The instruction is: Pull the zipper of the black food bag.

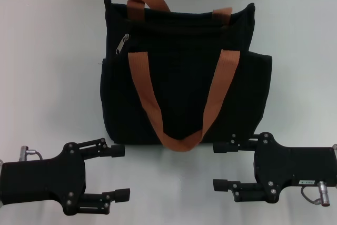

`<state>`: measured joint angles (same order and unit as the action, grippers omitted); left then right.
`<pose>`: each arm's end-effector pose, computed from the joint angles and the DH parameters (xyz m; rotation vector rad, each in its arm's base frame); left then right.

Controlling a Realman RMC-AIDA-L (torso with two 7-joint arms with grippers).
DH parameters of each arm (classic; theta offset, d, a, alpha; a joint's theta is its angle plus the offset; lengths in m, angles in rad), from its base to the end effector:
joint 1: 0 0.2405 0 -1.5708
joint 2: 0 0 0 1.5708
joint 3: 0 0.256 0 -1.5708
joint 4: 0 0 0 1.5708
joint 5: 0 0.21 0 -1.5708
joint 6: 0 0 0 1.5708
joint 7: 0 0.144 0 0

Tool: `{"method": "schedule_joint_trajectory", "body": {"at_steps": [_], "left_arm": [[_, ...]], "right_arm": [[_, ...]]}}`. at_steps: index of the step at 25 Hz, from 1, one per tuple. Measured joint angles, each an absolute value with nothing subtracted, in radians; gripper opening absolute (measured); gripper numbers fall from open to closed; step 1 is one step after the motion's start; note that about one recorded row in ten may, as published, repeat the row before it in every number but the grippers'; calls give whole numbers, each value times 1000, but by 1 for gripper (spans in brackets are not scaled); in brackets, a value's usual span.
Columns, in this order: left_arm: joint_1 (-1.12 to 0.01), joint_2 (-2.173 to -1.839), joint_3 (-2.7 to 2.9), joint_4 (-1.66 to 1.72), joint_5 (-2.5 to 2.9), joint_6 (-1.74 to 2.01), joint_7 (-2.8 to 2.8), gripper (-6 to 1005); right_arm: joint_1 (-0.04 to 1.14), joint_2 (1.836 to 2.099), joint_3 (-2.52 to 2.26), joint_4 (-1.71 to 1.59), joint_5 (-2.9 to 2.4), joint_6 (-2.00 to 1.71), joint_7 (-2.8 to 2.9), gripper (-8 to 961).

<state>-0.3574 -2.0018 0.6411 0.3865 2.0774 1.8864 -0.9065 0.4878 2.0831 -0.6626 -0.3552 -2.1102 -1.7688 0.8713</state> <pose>-0.3080 0.2179 -0.0053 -2.8889 -0.3908 -0.9643 0.2704 0.2482 -0.0491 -2.9616 0.2495 0.9397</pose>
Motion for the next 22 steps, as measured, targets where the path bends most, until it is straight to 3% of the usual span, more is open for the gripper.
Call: {"method": "schedule_joint_trajectory", "body": {"at_steps": [22], "left_arm": [[-359, -2003, 639, 386, 2074, 1896, -905, 819]], "right_arm": [[488, 2083, -663, -354, -2109, -1769, 871, 668]]}}
